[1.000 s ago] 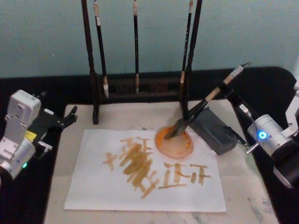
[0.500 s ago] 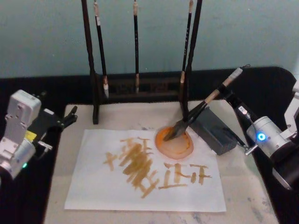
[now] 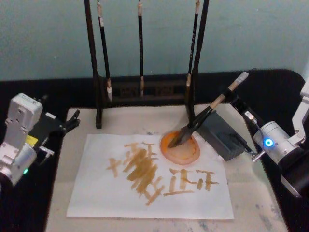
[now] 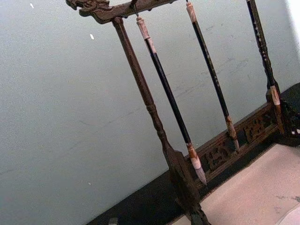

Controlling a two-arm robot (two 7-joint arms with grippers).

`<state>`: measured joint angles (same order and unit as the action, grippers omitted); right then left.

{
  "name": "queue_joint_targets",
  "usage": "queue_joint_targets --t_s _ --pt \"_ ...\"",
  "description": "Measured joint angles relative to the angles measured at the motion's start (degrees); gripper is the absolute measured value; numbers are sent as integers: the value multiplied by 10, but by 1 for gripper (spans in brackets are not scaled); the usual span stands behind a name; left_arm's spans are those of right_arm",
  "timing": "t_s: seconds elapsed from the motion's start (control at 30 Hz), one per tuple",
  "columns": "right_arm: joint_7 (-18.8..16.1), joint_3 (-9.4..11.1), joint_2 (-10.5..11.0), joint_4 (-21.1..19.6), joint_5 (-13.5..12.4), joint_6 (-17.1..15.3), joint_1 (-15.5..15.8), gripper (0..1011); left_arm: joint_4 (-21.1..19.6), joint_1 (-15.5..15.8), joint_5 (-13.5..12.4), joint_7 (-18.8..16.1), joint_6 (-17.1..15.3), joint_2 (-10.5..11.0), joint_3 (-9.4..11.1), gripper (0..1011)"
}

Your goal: Pick up the brush from the inkstone, write on the paper, then place the brush back to its original position.

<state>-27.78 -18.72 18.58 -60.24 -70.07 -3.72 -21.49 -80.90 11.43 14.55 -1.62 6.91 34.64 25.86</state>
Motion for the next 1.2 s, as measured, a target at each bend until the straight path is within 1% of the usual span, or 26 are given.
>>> queue_joint_targets --t_s 0.57,0.6,0.7,0.77,0.8,0.97,1.0,1.03,1.1,1.13,1.2 --pt "1 -1 1 -2 2 -1 1 184 0 0 0 0 0 0 0 1010" --pt "1 -1 1 -2 2 -1 1 237 0 0 0 0 0 0 0 1010" --pt "1 -1 1 -2 2 -1 1 291 0 0 0 0 0 0 0 1010" --pt "1 -1 1 -2 2 -1 1 372 0 0 0 0 0 0 0 1010" --pt "0 -1 1 -2 2 -1 1 390 0 0 0 0 0 0 0 1010" --pt "0 -1 1 -2 2 -1 1 572 0 0 0 0 0 0 0 1010" --pt "0 -1 1 -2 2 -1 1 572 0 0 0 0 0 0 0 1010" --pt "0 -1 1 -2 2 -1 1 635 0 0 0 0 0 0 0 1010" --pt "0 -1 1 -2 2 0 1 672 0 0 0 0 0 0 0 1010" --pt "0 -1 1 -2 2 0 1 733 0 0 0 0 0 0 0 1010" --pt "0 -1 1 -2 1 0 1 774 0 0 0 0 0 0 0 1009"
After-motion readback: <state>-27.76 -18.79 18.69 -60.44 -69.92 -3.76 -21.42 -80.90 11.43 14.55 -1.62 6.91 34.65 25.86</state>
